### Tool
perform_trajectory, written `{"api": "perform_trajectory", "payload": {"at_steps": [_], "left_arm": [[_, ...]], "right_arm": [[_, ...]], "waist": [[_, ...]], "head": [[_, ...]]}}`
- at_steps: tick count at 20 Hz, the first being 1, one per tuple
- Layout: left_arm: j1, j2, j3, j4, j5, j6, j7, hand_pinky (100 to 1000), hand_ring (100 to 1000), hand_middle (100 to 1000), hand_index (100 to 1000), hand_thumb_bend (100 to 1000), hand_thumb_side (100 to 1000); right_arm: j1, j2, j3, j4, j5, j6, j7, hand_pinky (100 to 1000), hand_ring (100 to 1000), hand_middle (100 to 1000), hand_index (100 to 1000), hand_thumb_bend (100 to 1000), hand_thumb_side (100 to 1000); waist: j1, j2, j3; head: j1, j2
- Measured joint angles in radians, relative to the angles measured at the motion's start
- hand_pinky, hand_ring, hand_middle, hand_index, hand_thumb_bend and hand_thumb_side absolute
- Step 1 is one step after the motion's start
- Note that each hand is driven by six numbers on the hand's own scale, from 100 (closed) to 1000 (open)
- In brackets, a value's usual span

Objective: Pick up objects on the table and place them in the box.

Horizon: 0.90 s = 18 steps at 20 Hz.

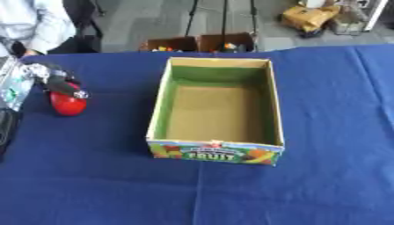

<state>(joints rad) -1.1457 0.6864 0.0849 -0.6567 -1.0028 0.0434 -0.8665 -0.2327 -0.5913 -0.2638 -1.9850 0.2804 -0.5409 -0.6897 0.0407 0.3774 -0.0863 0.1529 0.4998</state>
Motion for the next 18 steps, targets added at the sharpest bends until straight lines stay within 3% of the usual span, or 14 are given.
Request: {"api": "perform_trajectory", "payload": {"at_steps": [7, 11, 15, 18], "left_arm": [[0.0, 0.019, 0.002, -0.016, -0.016, 0.001, 0.013, 663, 814, 969, 1000, 152, 564], [0.001, 0.024, 0.002, -0.024, -0.034, -0.004, 0.01, 681, 841, 977, 1000, 171, 576], [0.009, 0.024, 0.002, -0.024, -0.037, -0.01, 0.006, 626, 787, 964, 1000, 198, 598], [0.016, 0.024, 0.002, -0.023, -0.029, -0.014, 0.004, 609, 778, 956, 1000, 275, 654]], "right_arm": [[0.006, 0.006, 0.0, 0.0, 0.0, 0.0, 0.0, 701, 754, 729, 844, 100, 933], [0.01, 0.007, 0.0, 0.0, -0.001, 0.0, 0.0, 701, 754, 728, 843, 100, 932], [0.012, 0.007, 0.0, 0.0, -0.001, 0.0, 0.0, 701, 754, 726, 841, 100, 933], [0.012, 0.008, -0.001, 0.0, -0.002, 0.001, -0.001, 702, 754, 724, 840, 100, 931]], "waist": [[-0.005, -0.002, 0.009], [-0.005, -0.006, 0.013], [-0.006, -0.006, 0.013], [-0.007, -0.006, 0.013]], "head": [[-0.003, 0.0], [-0.007, 0.001], [-0.008, 0.001], [-0.009, 0.001]]}}
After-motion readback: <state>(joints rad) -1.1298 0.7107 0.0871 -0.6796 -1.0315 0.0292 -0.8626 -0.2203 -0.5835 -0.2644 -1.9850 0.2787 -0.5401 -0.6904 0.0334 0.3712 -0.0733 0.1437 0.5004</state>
